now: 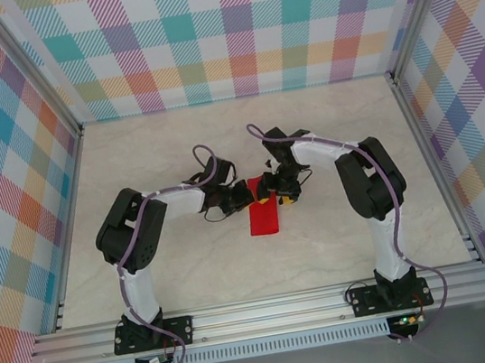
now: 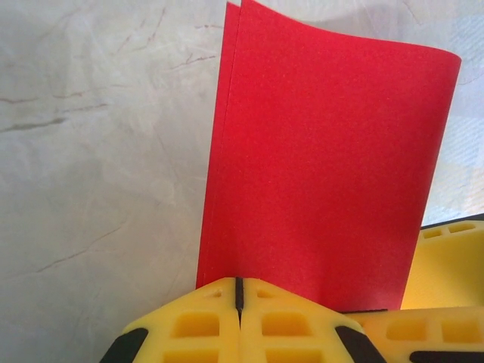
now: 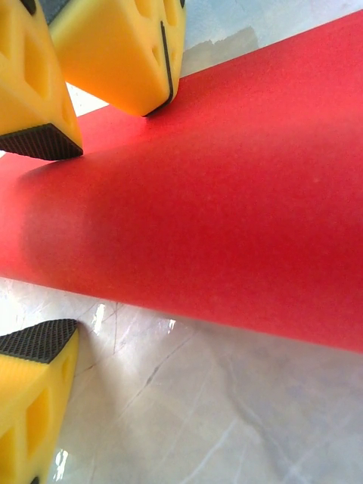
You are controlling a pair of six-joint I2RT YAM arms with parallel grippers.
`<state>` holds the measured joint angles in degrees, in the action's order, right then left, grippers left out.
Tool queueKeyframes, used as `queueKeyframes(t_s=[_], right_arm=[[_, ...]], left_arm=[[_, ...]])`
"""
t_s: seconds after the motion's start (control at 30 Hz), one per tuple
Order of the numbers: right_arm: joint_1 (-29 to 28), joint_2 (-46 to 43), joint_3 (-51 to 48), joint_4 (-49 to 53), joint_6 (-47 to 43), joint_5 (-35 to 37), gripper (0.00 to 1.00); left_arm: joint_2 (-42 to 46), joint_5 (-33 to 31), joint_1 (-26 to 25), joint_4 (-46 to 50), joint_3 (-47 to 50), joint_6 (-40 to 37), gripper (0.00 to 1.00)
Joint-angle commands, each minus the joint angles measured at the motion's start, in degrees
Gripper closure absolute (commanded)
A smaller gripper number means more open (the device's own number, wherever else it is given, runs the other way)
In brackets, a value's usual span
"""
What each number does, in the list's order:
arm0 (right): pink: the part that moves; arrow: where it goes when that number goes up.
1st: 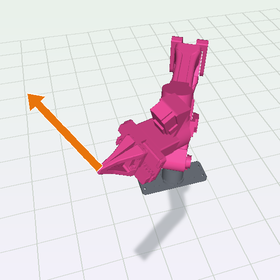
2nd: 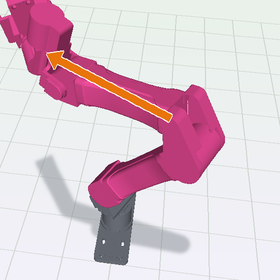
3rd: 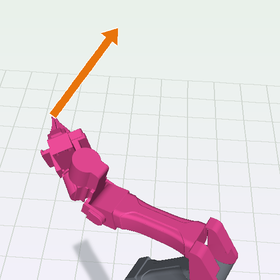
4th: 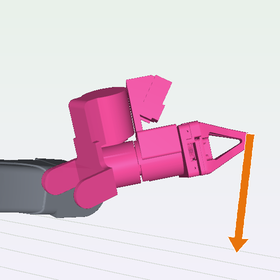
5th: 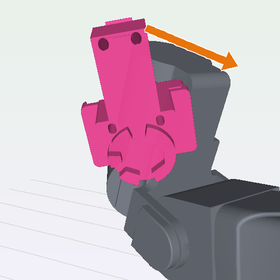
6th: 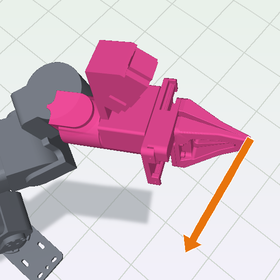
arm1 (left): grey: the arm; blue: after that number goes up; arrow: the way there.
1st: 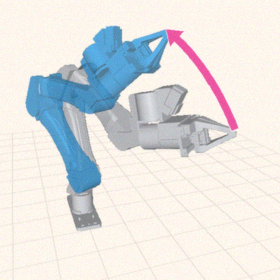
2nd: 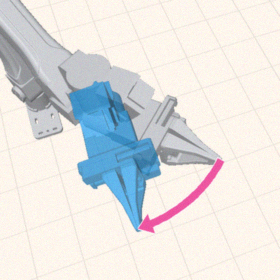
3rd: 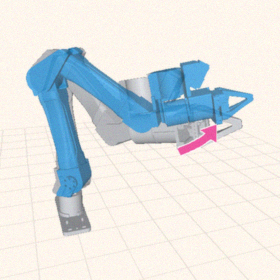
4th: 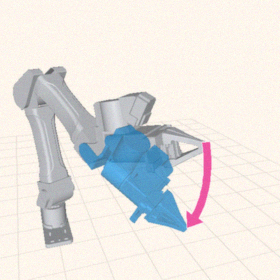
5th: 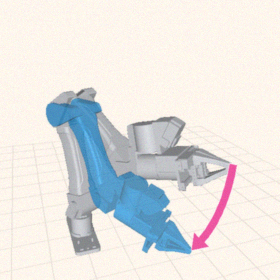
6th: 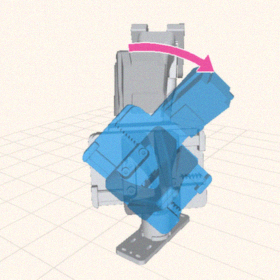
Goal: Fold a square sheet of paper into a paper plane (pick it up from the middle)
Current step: Hold the square sheet of paper at the center of the table.
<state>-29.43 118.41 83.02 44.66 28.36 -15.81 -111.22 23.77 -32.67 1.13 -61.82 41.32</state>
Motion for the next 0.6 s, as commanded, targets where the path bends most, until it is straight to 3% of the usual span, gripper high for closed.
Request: queueKeyframes(t_s=[0.0, 0.2, 0.43, 0.5, 0.57], right_arm=[[0.2, 3.9, -3.1, 1.9, 0.8, 6.8, 0.37], [0.2, -1.2, -2.7, 0.4, 1.5, 5.8, 0.34], [1.9, -15.0, -7.3, -7.6, 4.3, 2.3, 0.30], [2.6, -18.8, -10.6, -12.4, 5.5, -1.1, 0.37], [3.0, -20.3, -13.5, -18.1, 7.2, -6.7, 0.52]], left_arm=[[-2.1, -1.2, -1.3, 0.8, 0.1, 0.7, 1.00], [-1.4, -2.7, -1.3, 2.5, 0.6, -0.6, 1.00], [-1.3, -2.4, -1.3, 2.5, 0.7, -1.0, 1.00], [-1.3, -2.4, -1.3, 2.5, 0.7, -1.2, 1.00], [-1.3, -2.3, -1.3, 2.5, 0.7, -1.2, 1.00]])
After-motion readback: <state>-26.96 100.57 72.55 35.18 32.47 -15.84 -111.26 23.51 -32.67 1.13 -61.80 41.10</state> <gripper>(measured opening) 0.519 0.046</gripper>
